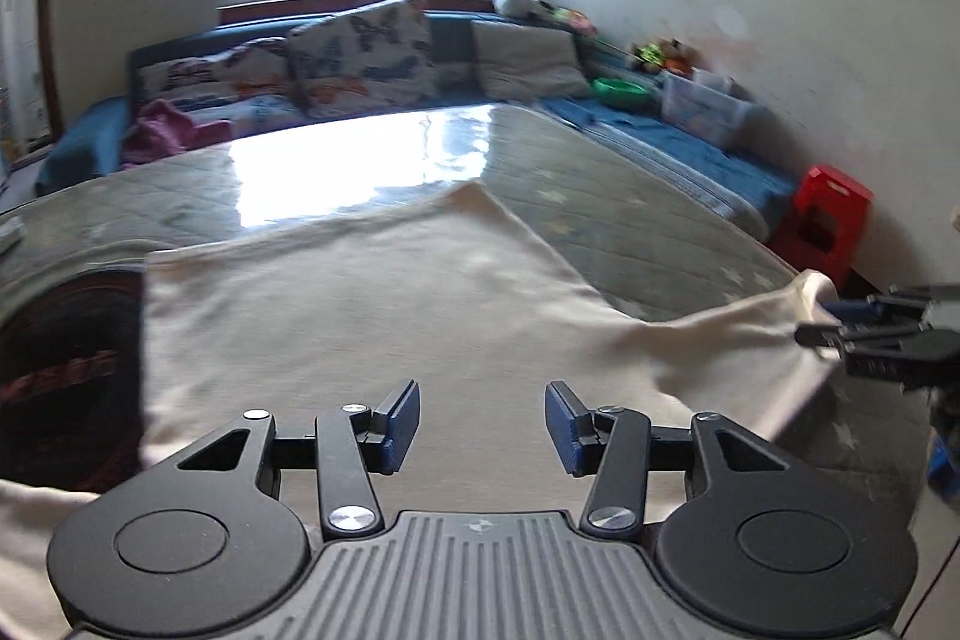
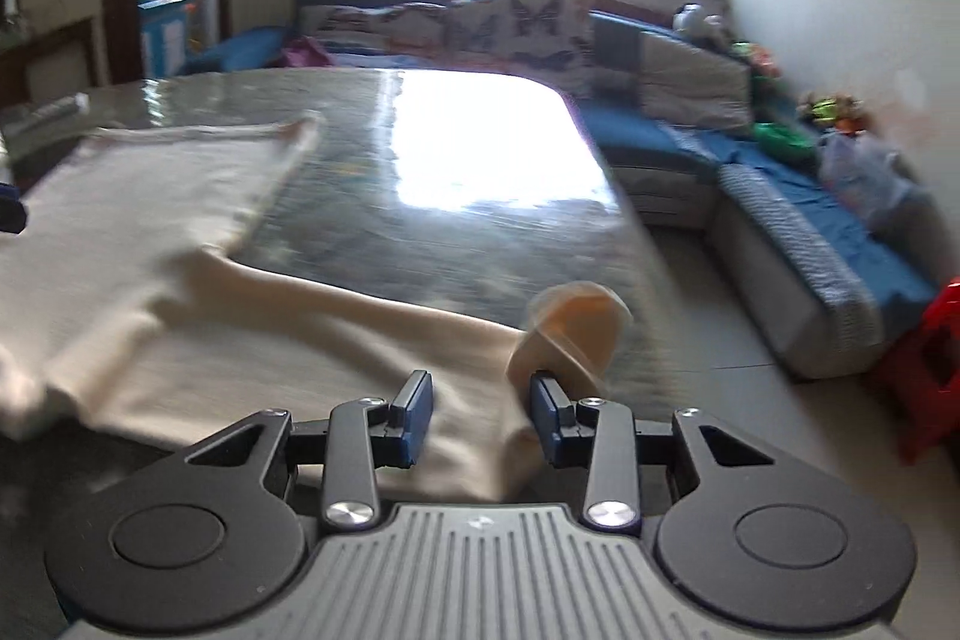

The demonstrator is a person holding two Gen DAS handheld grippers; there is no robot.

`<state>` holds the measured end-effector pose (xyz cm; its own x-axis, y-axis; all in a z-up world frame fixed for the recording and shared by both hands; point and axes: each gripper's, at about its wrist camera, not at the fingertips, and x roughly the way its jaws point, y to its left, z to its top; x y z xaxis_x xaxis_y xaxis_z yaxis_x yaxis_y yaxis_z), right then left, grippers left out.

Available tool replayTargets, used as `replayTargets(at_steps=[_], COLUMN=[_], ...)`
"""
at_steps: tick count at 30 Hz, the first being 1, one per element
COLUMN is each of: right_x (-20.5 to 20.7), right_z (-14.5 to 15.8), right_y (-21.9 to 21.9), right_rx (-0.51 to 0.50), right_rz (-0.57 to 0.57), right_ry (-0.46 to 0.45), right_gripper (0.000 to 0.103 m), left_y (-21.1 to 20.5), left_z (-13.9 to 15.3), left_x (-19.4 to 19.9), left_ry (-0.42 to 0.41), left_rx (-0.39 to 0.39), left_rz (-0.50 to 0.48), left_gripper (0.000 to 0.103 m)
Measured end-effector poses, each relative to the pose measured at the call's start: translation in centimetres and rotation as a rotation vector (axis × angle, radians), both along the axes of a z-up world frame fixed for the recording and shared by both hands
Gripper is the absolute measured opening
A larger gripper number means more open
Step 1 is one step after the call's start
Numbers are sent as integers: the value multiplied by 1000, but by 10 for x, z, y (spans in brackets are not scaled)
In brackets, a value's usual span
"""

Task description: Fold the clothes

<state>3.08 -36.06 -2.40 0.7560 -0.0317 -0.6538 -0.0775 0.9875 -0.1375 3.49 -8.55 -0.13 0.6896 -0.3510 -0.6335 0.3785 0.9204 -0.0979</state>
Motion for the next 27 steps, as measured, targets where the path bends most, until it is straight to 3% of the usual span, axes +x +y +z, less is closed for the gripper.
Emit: replayTargets(at_steps=[7, 11, 15, 22, 27], right_x=[3, 5, 21, 54, 35], right_z=[8, 16, 5, -1, 10], right_y=[-22, -15, 0, -10, -22], right_rx=[-47, 5, 46, -10, 34], right_rz=[-135, -54, 36, -44, -105], right_ry=[-37, -63, 4, 1, -17], right_gripper=[38, 38, 37, 37, 37], left_y=[-39, -52, -58, -61, -59], left_z=[-15, -18, -23, -26, -26], left_x=[-9, -16, -21, -27, -26], left_ry=[14, 13, 13, -4, 1], left_rx=[38, 50, 71, 101, 92], left_rz=[-103, -133, -159, -187, -178], left_gripper=[50, 50, 50, 50, 50])
